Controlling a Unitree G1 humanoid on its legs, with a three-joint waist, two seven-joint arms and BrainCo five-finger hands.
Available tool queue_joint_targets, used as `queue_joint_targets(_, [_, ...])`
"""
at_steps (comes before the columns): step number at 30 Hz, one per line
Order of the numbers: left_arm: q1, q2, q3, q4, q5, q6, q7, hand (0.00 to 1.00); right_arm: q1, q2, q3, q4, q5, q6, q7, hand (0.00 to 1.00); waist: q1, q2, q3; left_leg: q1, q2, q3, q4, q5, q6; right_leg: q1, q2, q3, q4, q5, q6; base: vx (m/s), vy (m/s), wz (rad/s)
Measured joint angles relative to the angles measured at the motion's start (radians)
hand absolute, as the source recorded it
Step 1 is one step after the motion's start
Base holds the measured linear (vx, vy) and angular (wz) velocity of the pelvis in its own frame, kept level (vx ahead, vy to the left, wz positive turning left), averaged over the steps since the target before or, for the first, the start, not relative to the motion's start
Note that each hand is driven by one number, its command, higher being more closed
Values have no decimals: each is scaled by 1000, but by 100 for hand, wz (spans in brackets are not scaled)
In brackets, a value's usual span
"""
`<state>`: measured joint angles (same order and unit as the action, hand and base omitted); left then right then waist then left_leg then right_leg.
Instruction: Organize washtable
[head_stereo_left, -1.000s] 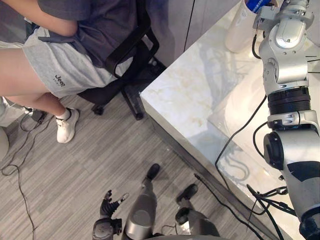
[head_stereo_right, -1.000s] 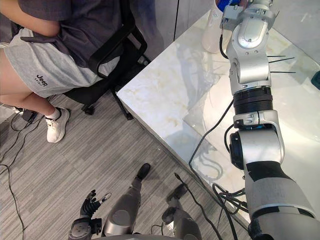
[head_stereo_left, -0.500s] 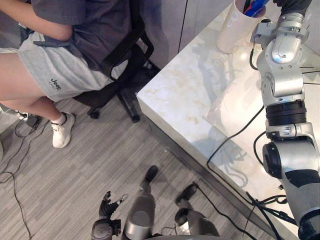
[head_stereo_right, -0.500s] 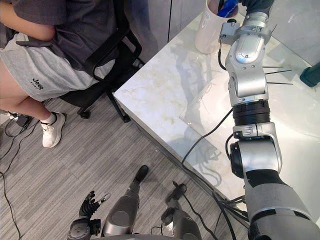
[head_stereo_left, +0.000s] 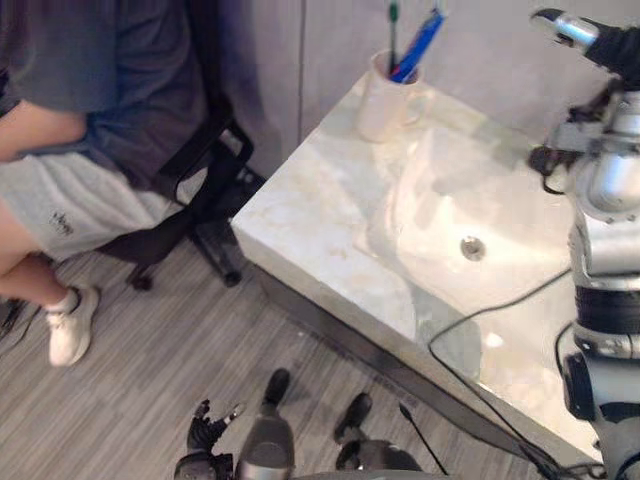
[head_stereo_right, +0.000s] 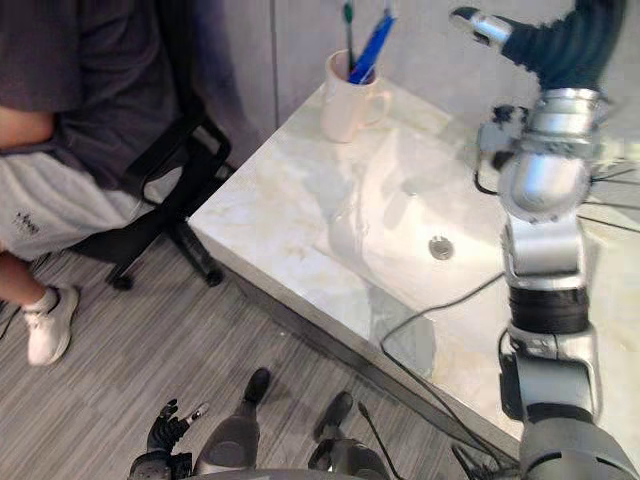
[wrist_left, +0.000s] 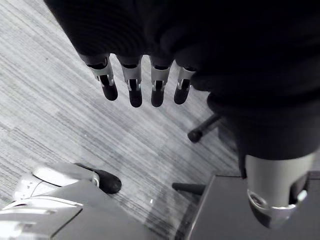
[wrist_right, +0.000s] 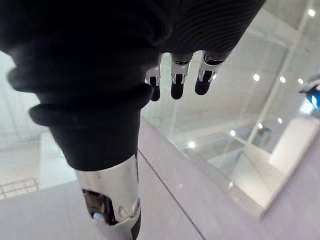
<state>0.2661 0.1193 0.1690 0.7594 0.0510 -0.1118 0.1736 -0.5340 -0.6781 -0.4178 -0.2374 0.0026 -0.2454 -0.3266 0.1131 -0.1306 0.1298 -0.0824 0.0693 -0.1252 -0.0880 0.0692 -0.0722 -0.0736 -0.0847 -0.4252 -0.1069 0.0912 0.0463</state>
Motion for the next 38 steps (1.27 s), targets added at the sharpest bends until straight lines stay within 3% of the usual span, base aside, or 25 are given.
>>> queue_joint_targets(1, [0,-2,1,1,0,0,0,0,60,0,-123,-15,24,-19,-3,0,-20,4,-14,15,0,16,0,-7,1,3,0,16,0,0,0,39,28,-34])
queue_joint_targets(3, [1,-3,1,1,0,0,0,0,99,1,-214,-20,36,-29,-7,0,-30,9,-26,23,0,30,0,-12,2,3,0,28,0,-1,0,29,18,-30])
queue_joint_targets(6, [1,-23,28,1,0,0,0,0,228,18,-426,-8,104,-61,-46,0,-74,30,-52,51,0,62,1,-25,7,12,-1,57,0,1,2,51,12,-31])
queue_joint_targets(10, [3,-35,41,1,-1,1,0,0,401,143,-599,101,184,-70,-83,0,-117,51,-84,69,-1,79,18,-49,9,23,0,80,0,-5,3,52,0,-19])
queue_joint_targets(12, [4,-41,41,2,-1,10,0,0,497,225,-655,177,186,-48,-105,0,-132,59,-92,77,0,80,27,-60,8,36,0,79,0,-13,3,48,-4,-2])
queue_joint_targets(16, [18,-76,62,7,-3,21,0,0,648,406,-732,322,191,42,-160,0,-154,86,-125,84,1,81,38,-82,9,50,-1,72,0,-25,3,52,0,1])
queue_joint_targets(20, [15,-113,65,7,-23,28,0,0,717,566,-681,469,266,103,-166,0,-153,103,-130,96,3,106,74,-109,11,73,-2,72,1,-29,3,39,7,-10])
queue_joint_targets(26, [8,-145,55,8,-40,43,-1,0,765,714,-458,641,303,144,-28,0,-139,109,-130,95,9,135,95,-145,16,92,-2,63,1,-32,5,8,5,-8])
queue_joint_targets(31, [-13,-136,0,40,-40,48,-1,0,764,749,-257,922,298,184,101,0,-125,127,-120,117,12,141,85,-143,13,107,-3,57,5,-33,18,64,8,-4])
queue_joint_targets(38, [-45,-114,-18,76,-36,46,-1,0,758,740,-162,1099,196,189,197,0,-126,131,-84,152,10,123,65,-143,11,136,-3,40,5,-40,26,80,15,7])
